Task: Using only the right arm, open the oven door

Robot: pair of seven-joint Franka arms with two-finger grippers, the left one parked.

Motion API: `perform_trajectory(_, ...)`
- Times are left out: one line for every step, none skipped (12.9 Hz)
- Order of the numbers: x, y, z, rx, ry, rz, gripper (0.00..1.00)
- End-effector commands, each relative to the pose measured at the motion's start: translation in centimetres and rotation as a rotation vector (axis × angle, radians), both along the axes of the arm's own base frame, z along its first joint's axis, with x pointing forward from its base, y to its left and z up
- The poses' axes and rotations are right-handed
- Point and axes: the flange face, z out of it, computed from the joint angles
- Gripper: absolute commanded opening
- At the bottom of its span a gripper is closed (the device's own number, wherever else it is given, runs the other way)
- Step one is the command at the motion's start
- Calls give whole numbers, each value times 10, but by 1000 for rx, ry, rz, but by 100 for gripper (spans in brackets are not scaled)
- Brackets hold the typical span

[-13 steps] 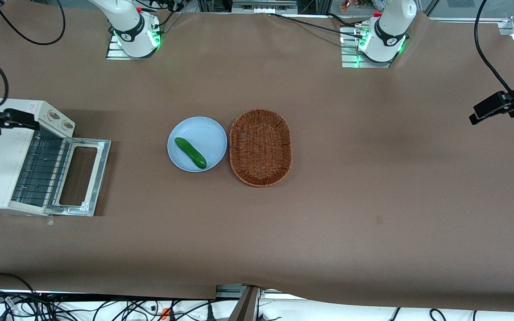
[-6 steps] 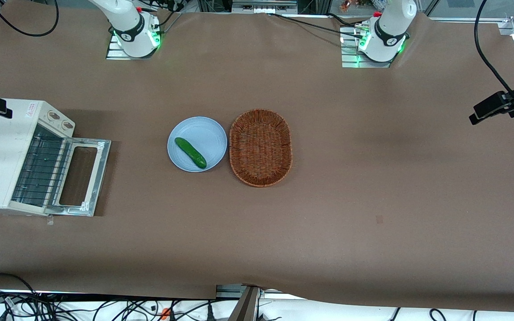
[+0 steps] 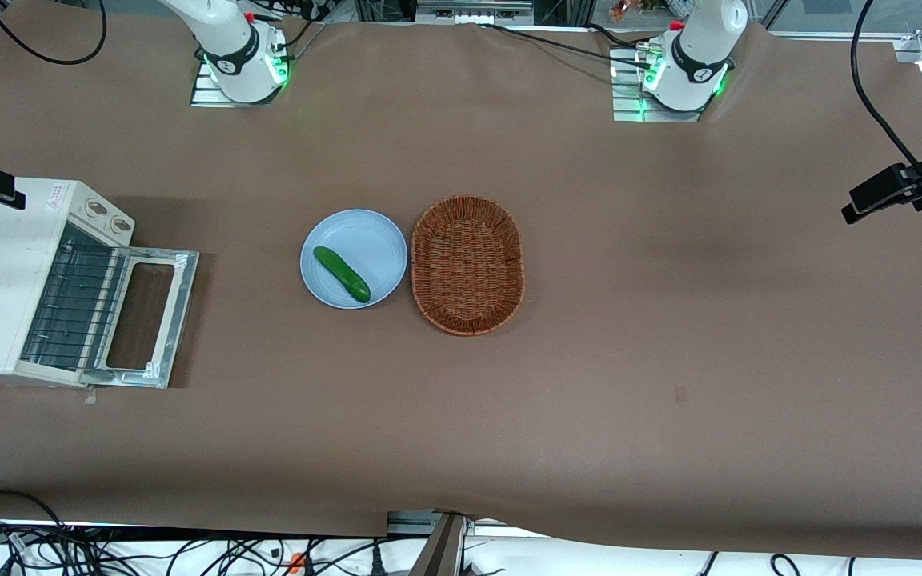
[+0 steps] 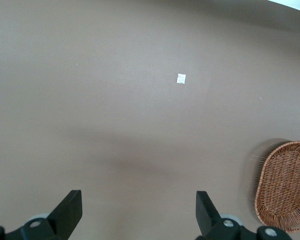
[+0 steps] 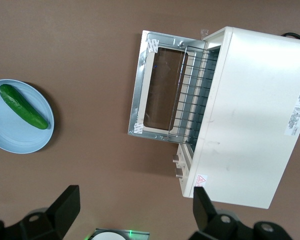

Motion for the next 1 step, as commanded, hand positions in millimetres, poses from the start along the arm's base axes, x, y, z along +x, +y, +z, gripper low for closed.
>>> perform_trajectory(-8,0,6,-5,4,7,100)
